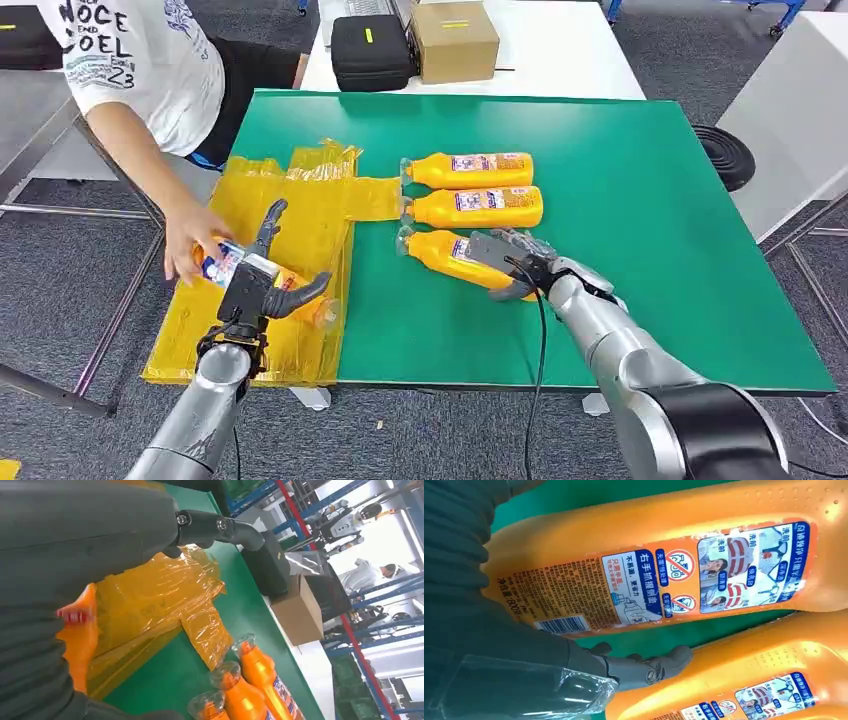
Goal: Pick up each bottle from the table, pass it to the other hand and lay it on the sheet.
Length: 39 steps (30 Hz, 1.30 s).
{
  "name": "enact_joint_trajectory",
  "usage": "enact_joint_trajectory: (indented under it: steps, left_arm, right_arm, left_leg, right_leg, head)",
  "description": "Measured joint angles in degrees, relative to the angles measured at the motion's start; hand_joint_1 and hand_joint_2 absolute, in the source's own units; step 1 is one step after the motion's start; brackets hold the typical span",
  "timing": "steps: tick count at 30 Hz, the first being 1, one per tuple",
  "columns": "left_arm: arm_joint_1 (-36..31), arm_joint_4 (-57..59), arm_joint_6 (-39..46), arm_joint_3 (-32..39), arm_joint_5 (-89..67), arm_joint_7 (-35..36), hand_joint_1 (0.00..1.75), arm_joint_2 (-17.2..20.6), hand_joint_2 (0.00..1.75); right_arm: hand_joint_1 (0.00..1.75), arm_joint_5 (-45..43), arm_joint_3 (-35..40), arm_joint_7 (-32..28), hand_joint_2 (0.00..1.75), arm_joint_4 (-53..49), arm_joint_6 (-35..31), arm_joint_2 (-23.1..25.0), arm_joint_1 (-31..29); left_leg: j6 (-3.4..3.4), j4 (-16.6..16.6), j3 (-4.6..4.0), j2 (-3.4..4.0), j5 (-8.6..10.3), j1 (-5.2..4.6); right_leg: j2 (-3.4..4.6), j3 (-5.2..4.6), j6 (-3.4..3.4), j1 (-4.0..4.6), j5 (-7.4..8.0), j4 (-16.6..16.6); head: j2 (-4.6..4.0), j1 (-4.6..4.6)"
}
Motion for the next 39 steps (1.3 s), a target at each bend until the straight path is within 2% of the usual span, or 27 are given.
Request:
enact_joint_trajectory:
  steps: [4, 5, 6, 8, 26, 33, 39]
  left_arm:
    - [0.0, 0.2, -0.2, 0.0, 0.1, 0.4, 0.0, 0.0, 1.75]
    - [0.0, 0.4, -0.2, 0.0, 0.1, 0.4, 0.0, 0.0, 1.75]
    - [0.0, 0.5, -0.2, 0.0, 0.3, 0.4, 0.0, 0.0, 1.75]
    - [0.0, 0.8, -0.2, 0.0, 0.4, 0.5, 0.0, 0.0, 1.75]
    - [-1.7, 2.9, -0.9, 0.0, 0.5, 0.9, 0.0, 0.0, 1.75]
    - [-2.2, 3.7, -0.9, 0.0, 0.6, 0.9, 0.0, 0.0, 1.75]
    - [-1.9, 3.7, -0.7, 0.0, 1.0, 0.7, 0.0, 0.0, 1.75]
  right_arm:
    - [0.0, 0.0, 0.0, 3.2, 1.75, 0.0, 0.9, -0.3, -0.1]
    - [0.42, 0.0, 0.0, 4.1, 1.75, 0.1, 1.1, -0.5, -0.1]
    - [1.38, 0.0, 0.0, 4.7, 1.75, 0.1, 1.5, -0.7, -0.1]
    - [1.75, -0.1, 0.0, 5.4, 1.75, 0.2, 2.5, -1.1, 0.0]
    - [1.75, 2.3, 0.6, 7.9, 1.75, 0.6, 14.0, -2.1, -1.2]
    - [1.75, 2.3, 1.1, 7.5, 1.75, 0.6, 13.2, -2.1, -1.2]
    - [1.75, 2.2, 1.6, 4.0, 1.75, 0.6, 7.8, -1.9, -0.6]
  left_leg:
    - [0.0, 0.0, 0.02, 0.0, 0.0, 0.0]
    - [0.0, 0.0, 0.02, 0.0, 0.0, 0.0]
    - [0.0, 0.0, 0.01, 0.0, 0.0, 0.0]
    - [0.0, 0.0, 0.02, 0.01, 0.0, 0.0]
    - [0.0, 0.0, 0.17, 0.08, 0.0, 0.01]
    - [0.0, 0.0, 0.19, 0.09, 0.0, 0.0]
    - [0.0, 0.0, 0.18, 0.08, 0.0, 0.0]
  right_leg:
    - [0.0, 0.01, 0.0, 0.0, 0.0, 0.0]
    - [0.0, 0.01, 0.0, 0.0, 0.0, 0.0]
    - [0.0, 0.0, 0.0, 0.0, 0.0, 0.0]
    - [0.01, 0.01, 0.0, 0.0, 0.0, 0.0]
    - [0.04, 0.11, -0.01, 0.03, 0.02, 0.0]
    - [0.05, 0.13, -0.01, 0.02, 0.02, 0.0]
    - [0.05, 0.14, -0.01, 0.02, 0.02, 0.0]
  head:
    - [0.0, 0.0]
    - [0.0, 0.0]
    - [0.0, 0.02]
    - [0.0, 0.0]
    - [0.0, 0.0]
    - [0.0, 0.0]
    - [0.0, 0.0]
